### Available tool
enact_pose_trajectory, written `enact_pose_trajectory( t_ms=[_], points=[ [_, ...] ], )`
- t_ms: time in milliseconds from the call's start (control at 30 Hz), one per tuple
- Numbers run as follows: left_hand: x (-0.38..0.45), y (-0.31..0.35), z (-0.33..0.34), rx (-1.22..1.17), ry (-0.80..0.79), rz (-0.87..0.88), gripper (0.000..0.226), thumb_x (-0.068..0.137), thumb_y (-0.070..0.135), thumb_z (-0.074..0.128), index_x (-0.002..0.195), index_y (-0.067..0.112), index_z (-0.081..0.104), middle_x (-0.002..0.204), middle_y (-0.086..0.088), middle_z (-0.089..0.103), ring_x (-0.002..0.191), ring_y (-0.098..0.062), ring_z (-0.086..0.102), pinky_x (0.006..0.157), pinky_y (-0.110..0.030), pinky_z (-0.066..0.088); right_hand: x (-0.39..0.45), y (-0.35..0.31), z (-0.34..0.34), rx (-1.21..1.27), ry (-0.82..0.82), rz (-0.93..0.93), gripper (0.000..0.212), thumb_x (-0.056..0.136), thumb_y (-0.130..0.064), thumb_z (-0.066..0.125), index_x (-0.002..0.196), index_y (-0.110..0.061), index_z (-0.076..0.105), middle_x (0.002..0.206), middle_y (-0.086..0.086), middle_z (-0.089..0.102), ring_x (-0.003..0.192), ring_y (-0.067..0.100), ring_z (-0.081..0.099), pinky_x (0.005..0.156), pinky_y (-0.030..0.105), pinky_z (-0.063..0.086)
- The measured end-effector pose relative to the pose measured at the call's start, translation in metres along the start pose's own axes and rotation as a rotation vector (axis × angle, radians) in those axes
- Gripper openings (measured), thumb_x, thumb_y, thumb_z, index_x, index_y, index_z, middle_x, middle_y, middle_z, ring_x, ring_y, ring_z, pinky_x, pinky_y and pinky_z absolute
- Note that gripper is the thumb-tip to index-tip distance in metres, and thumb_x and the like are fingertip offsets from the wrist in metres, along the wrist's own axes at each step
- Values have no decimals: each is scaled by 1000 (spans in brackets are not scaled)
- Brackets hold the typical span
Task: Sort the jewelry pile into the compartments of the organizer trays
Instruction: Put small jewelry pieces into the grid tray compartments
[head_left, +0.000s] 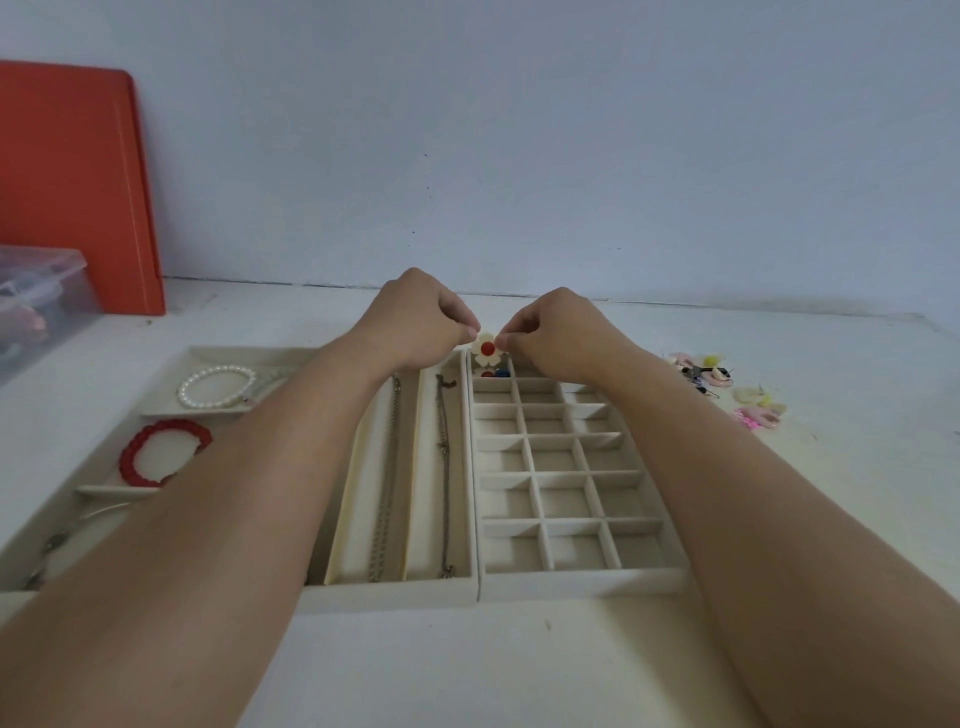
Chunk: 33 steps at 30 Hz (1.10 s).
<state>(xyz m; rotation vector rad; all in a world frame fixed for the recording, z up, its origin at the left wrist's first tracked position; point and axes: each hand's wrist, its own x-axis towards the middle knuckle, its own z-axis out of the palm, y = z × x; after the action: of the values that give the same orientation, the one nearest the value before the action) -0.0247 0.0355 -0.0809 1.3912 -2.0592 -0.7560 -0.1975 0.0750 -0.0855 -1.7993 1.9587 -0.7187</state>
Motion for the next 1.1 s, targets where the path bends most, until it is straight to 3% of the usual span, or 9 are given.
enact_pose_trajectory(
  t_ms=[67, 200, 400, 467, 567, 700, 867, 967, 1100],
  points=[
    [-1, 1, 0, 23, -9, -1, 10, 87, 16, 74, 90, 21, 81, 96, 8, 74, 96, -9, 66, 79, -21, 48, 0, -1, 2, -28, -18, 5, 15, 94, -31, 68, 91, -22, 80, 58, -10, 58, 47, 1, 50, 45, 13, 33],
    [-3, 3, 1, 70, -46, -8, 9, 88, 19, 72, 89, 24, 80, 87, 9, 71, 61, -1, 53, 48, -13, 36, 0, -3, 5, -63, -45, 19, 17, 95, -30, 69, 90, -19, 80, 63, -8, 63, 53, 4, 50, 49, 17, 35],
    [-2, 3, 4, 106, -75, 6, 10, 89, 20, 71, 89, 24, 81, 93, 5, 74, 76, -5, 60, 61, -20, 43, 1, -1, 4, -102, -63, 6, 17, 91, -32, 73, 82, -20, 81, 57, -9, 59, 52, 6, 46, 48, 18, 34],
    [-3, 3, 5, 124, -96, 7, 11, 89, 19, 71, 90, 24, 81, 85, 7, 72, 66, -1, 57, 56, -19, 40, 0, 0, 4, -114, -67, -13, 15, 89, -33, 75, 82, -22, 81, 56, -10, 59, 51, 5, 47, 45, 14, 33],
    [-3, 4, 6, 153, -112, -5, 8, 88, 20, 72, 88, 25, 79, 74, 0, 70, 50, -3, 53, 50, -19, 36, 1, 2, 3, -70, -9, -39, 16, 79, -36, 84, 85, -22, 77, 71, -6, 72, 57, 3, 58, 47, 12, 37],
    [-4, 4, 7, 161, -119, -11, 3, 85, 24, 78, 86, 26, 77, 84, -5, 75, 63, -10, 61, 56, -22, 39, 2, 1, 3, -55, 57, -69, 16, 74, -33, 88, 79, -20, 80, 69, -6, 71, 62, 9, 61, 54, 16, 45],
    [-4, 3, 11, 232, -96, -9, 7, 83, 25, 79, 84, 28, 73, 90, 1, 68, 84, -15, 62, 68, -23, 41, 1, 1, 5, -58, -5, -127, 3, 81, -25, 83, 83, -22, 83, 72, -4, 75, 68, 12, 67, 58, 18, 49],
    [-4, 3, 14, 236, -78, -17, 6, 84, 24, 77, 84, 30, 74, 86, 5, 65, 85, -15, 62, 71, -24, 43, 1, 1, 3, -85, -31, -134, 6, 82, -25, 83, 88, -24, 83, 76, -3, 76, 69, 11, 68, 55, 12, 48],
    [-4, 5, 16, 270, -48, -25, 16, 84, 19, 72, 78, 33, 70, 85, 7, 65, 85, -15, 63, 72, -26, 47, 1, 2, 4, -100, -13, -124, 7, 82, -28, 83, 86, -22, 83, 77, -3, 74, 67, 7, 61, 58, 17, 44]
  ],
)
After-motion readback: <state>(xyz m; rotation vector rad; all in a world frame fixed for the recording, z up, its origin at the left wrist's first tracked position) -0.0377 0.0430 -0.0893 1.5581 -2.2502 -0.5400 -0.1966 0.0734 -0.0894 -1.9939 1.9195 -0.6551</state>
